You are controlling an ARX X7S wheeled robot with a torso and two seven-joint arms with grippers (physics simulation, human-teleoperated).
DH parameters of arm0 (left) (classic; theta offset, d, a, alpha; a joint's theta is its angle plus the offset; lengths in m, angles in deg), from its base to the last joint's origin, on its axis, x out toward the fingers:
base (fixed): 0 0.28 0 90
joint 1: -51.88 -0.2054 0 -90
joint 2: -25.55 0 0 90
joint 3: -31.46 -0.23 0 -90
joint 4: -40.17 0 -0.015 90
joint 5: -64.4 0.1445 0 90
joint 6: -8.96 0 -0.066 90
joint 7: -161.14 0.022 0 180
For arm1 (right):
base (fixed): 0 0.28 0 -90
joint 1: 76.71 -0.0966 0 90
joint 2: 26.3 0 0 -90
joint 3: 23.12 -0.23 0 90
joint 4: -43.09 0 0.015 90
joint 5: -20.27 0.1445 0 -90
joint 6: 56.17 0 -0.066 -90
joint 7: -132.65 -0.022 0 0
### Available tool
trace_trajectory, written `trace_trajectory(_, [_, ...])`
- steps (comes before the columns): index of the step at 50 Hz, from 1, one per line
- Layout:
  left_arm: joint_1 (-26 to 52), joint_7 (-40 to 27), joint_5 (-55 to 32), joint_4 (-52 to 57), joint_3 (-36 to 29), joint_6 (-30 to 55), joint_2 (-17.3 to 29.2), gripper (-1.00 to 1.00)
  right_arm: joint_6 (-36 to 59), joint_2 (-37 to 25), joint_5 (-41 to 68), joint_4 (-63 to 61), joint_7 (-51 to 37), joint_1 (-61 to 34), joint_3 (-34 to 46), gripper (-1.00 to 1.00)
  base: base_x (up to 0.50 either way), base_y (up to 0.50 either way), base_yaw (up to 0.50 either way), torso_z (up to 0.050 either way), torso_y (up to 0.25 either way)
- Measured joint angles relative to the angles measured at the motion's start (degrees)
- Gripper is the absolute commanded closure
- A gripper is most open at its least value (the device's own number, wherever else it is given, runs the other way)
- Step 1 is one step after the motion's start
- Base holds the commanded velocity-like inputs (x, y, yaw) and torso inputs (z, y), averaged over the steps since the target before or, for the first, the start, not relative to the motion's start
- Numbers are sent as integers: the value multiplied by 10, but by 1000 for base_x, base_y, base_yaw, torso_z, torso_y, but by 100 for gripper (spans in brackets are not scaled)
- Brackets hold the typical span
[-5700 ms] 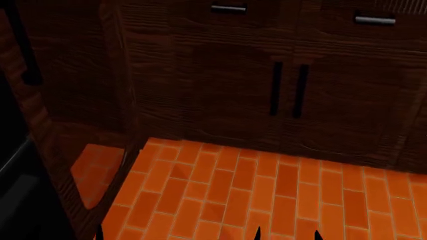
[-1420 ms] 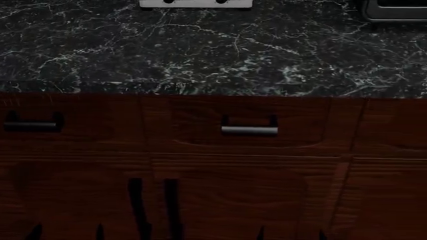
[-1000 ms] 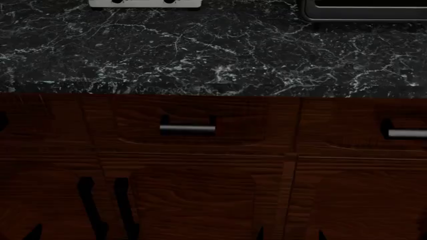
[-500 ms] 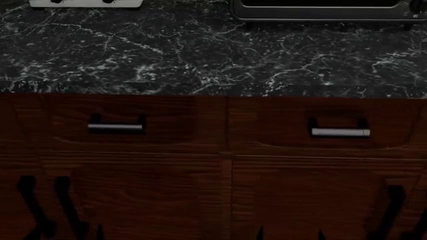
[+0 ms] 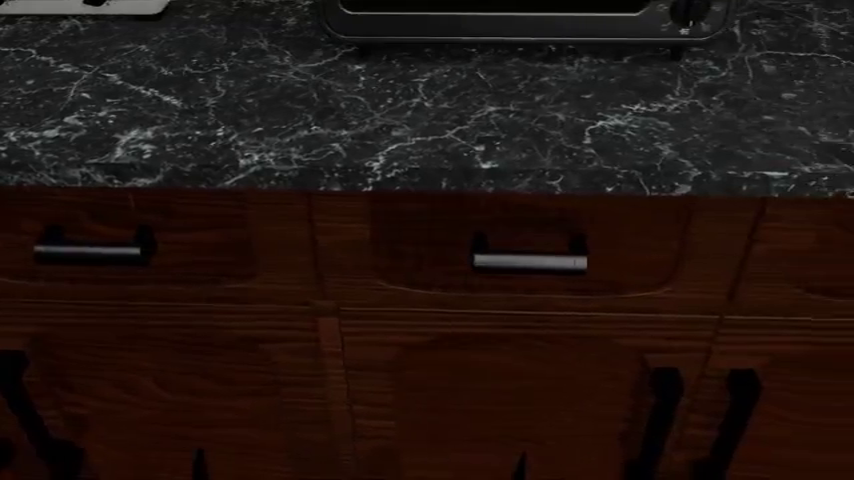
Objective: Navigate to the stove.
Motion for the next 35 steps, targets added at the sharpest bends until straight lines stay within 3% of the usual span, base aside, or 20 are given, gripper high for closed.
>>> trace_trajectory(35, [1,-4,-4,0,-5,-3,4,-100,-2,-4,1,-1,-5,-1,6,-100,-500,-2,0,0,0])
